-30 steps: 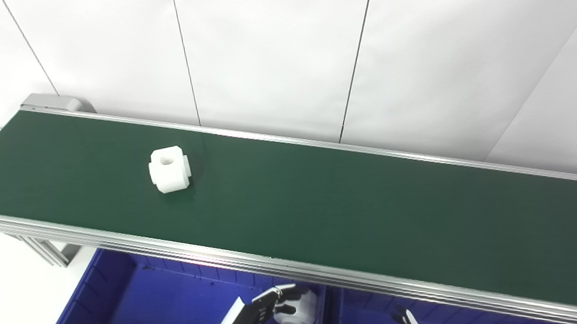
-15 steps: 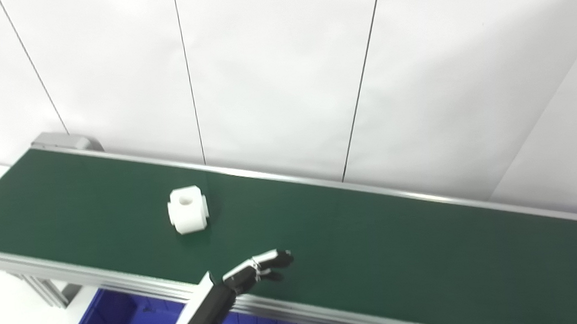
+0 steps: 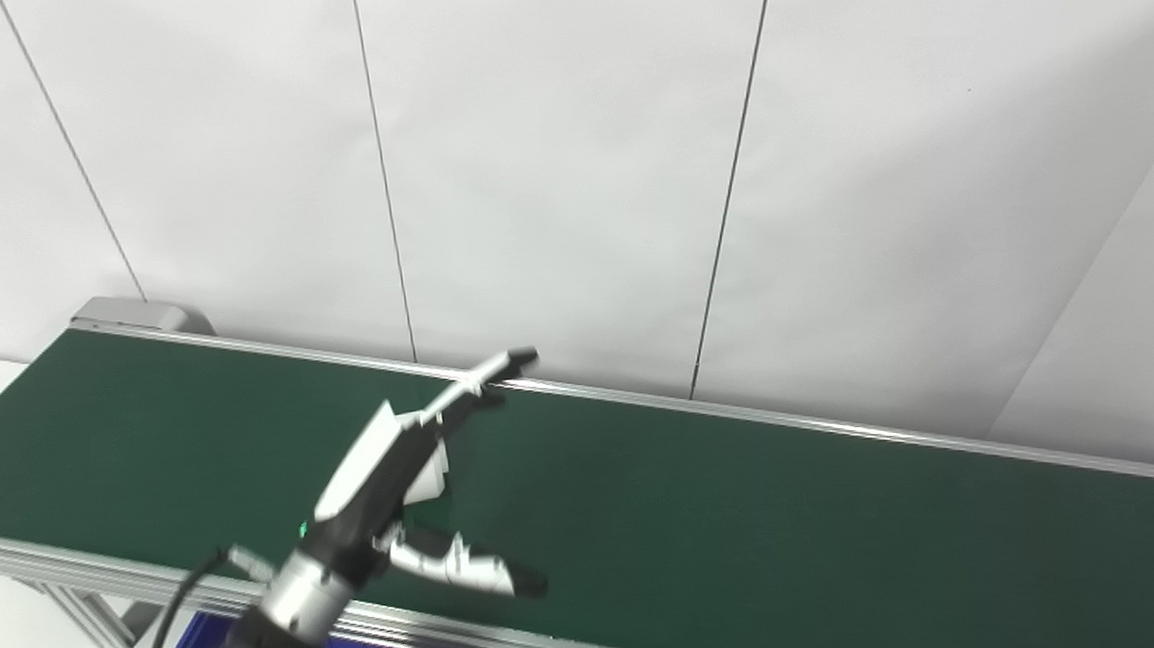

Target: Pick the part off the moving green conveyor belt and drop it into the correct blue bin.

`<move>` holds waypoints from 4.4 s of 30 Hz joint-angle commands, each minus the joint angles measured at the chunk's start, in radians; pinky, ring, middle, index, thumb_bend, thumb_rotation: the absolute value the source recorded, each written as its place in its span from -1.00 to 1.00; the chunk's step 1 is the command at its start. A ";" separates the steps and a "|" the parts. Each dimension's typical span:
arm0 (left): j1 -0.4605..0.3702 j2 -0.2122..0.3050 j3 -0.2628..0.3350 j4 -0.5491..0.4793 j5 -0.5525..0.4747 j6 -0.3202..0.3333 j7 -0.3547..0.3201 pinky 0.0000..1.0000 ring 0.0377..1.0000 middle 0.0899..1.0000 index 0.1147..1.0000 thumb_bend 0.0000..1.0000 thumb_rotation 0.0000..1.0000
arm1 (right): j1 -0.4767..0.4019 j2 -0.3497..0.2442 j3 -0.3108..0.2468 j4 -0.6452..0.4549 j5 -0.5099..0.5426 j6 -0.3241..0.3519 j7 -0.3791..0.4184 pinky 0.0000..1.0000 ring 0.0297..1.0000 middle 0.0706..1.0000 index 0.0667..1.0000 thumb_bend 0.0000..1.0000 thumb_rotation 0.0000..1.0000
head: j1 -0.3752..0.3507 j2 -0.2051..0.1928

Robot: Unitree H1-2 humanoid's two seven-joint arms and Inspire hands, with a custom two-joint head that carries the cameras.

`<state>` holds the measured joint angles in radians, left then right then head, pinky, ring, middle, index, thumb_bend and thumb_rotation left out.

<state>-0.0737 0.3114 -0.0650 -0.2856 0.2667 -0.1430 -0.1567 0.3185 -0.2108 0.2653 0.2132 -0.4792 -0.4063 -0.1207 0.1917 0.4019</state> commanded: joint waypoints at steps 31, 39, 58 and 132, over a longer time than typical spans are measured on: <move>-0.397 0.089 -0.270 0.567 0.516 0.288 -0.110 1.00 1.00 1.00 0.98 0.91 -0.72 | -0.029 -0.080 0.138 -0.010 0.042 -0.063 -0.179 0.23 0.58 0.74 1.00 0.68 -0.01 | 0.017 0.032; -0.396 0.091 -0.353 0.556 0.640 0.442 -0.202 1.00 1.00 1.00 0.87 0.71 -0.92 | -0.026 -0.085 0.137 -0.017 0.058 -0.063 -0.168 0.26 0.60 0.73 1.00 0.66 -0.04 | 0.020 0.039; -0.328 0.040 -0.237 0.525 0.521 0.335 0.084 -0.36 -0.27 -0.13 -0.05 -0.01 -1.00 | -0.010 -0.081 0.112 -0.040 0.048 -0.063 -0.151 0.26 0.59 0.73 1.00 0.66 -0.01 | 0.021 0.063; 0.333 -0.093 -0.261 0.183 -0.005 -0.100 -0.067 0.84 0.97 0.99 0.87 0.78 -0.06 | 0.136 0.062 -0.061 -0.443 -0.004 0.137 0.071 0.29 0.61 0.82 1.00 0.64 0.01 | -0.358 0.472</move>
<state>0.2579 0.2317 -0.3299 -0.0802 0.3389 -0.1952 -0.2172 0.4454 -0.1523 0.2107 -0.1841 -0.4905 -0.2709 -0.0480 -0.1672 0.8728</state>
